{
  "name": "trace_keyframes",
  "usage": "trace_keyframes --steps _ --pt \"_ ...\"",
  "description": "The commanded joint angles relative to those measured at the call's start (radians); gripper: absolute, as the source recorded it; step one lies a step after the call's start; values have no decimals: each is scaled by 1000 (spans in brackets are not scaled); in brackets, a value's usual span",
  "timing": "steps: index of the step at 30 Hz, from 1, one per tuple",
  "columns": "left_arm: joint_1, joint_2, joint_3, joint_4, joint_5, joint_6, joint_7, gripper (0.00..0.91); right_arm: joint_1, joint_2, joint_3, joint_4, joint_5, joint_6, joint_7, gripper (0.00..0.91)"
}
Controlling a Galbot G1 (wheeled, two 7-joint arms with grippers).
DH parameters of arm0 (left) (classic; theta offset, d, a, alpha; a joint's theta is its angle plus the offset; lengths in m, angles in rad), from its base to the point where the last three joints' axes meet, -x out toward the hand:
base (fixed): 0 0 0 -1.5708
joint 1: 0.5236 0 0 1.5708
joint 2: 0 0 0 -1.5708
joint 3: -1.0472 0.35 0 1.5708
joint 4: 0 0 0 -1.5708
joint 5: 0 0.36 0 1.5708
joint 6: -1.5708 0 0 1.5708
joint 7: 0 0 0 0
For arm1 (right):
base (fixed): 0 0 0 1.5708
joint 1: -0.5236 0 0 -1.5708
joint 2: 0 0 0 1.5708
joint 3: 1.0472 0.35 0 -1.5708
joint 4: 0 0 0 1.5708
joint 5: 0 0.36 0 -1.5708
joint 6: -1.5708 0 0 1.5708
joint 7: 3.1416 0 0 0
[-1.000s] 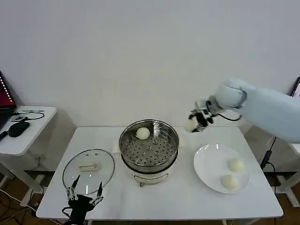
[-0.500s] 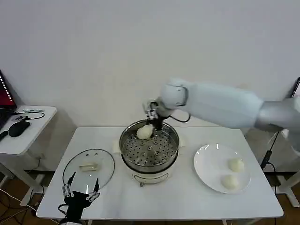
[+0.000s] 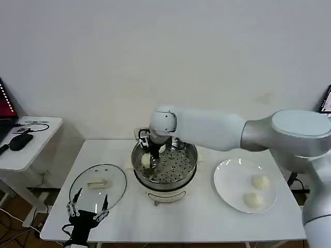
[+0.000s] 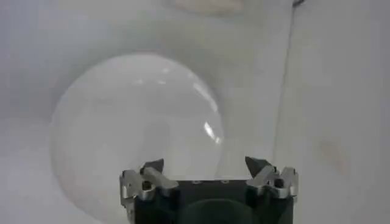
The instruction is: Take steamed baozi put them in steamer then cover it.
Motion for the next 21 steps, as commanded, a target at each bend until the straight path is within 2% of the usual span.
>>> trace_keyframes --steps 1,13,14,16,21 --pt "2 -1 -1 2 -3 -2 -2 907 -59 61 2 -70 -38 -10 0 645" --pt "-5 0 -1 7 -4 -1 -1 907 -59 90 23 -129 -66 -3 -13 645" --pt "-6 0 -2 8 -4 -1 -1 907 -59 89 23 -128 -66 -3 -13 796" --pt "-7 2 -2 9 -4 -1 0 907 -55 84 24 -123 -70 -2 -14 907" --pt "-11 0 2 10 -4 0 0 907 -43 58 24 -86 -63 -5 -9 907"
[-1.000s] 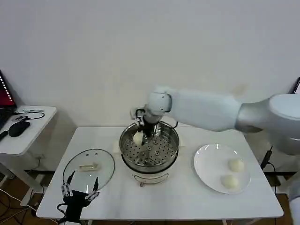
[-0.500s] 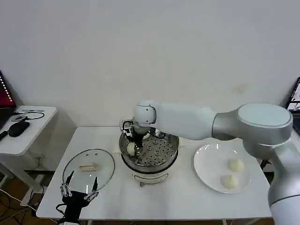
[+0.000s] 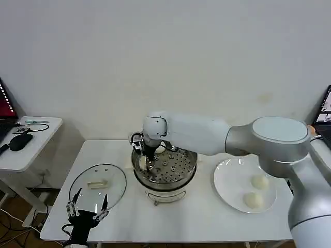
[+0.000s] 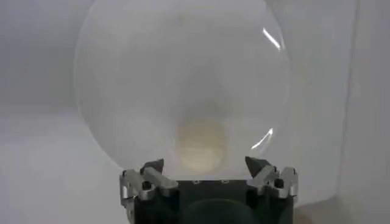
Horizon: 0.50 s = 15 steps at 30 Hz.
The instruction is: Take steamed baozi put them in steamer then cover it.
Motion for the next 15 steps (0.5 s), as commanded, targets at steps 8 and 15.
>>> trace_keyframes --steps 8,15 --pt "4 0 12 -8 6 3 1 907 107 -175 -1 230 51 -15 29 907" --pt "11 2 28 -18 15 8 4 907 178 -485 -19 424 -68 40 -1 907"
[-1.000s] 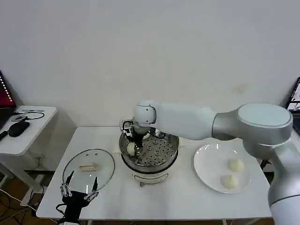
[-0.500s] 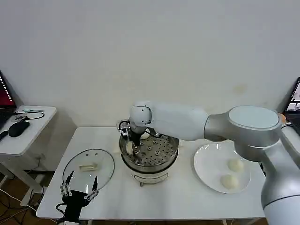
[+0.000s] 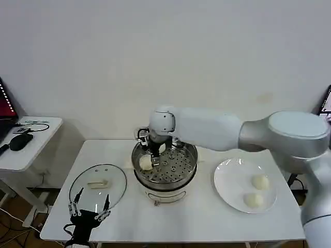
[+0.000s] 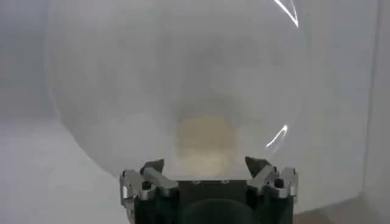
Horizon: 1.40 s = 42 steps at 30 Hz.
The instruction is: Take steamed baozi put them in steamer then cover it.
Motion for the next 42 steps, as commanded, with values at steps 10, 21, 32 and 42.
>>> trace_keyframes --steps 10,21,32,42 --pt "11 9 37 11 40 -3 7 907 65 -795 83 476 -323 199 -92 907" --pt "23 24 40 28 42 -11 4 907 -233 -1156 323 577 -489 303 -134 907" --pt "20 25 47 52 46 -15 3 907 -830 -1197 751 508 -683 386 -169 907" --pt "31 18 37 65 52 -18 1 907 -894 -1047 773 407 -727 379 -140 907"
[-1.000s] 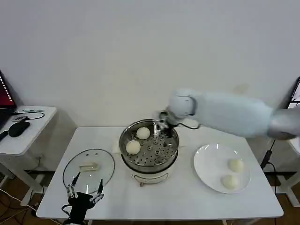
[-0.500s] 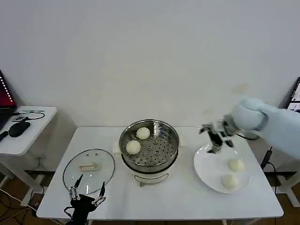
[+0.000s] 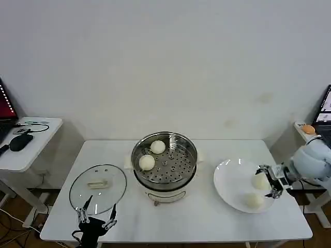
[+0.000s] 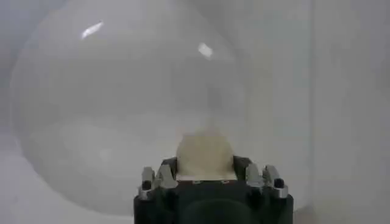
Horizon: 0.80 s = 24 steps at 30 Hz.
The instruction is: Take steamed baozi put them in steamer then cover it.
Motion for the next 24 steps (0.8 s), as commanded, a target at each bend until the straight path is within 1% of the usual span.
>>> trace_keyframes --steps 1,10,16,24 --pt "4 -3 -4 5 6 1 0 907 -244 55 153 -78 -120 38 3 907" --pt "11 -12 -10 4 13 1 -1 907 -227 136 138 -131 -86 10 1 907" --pt "12 -15 -11 5 13 1 -1 907 -216 157 125 -165 -87 -5 -9 907" --pt "6 -16 -9 10 13 1 0 907 -220 164 119 -186 -79 -11 -19 907"
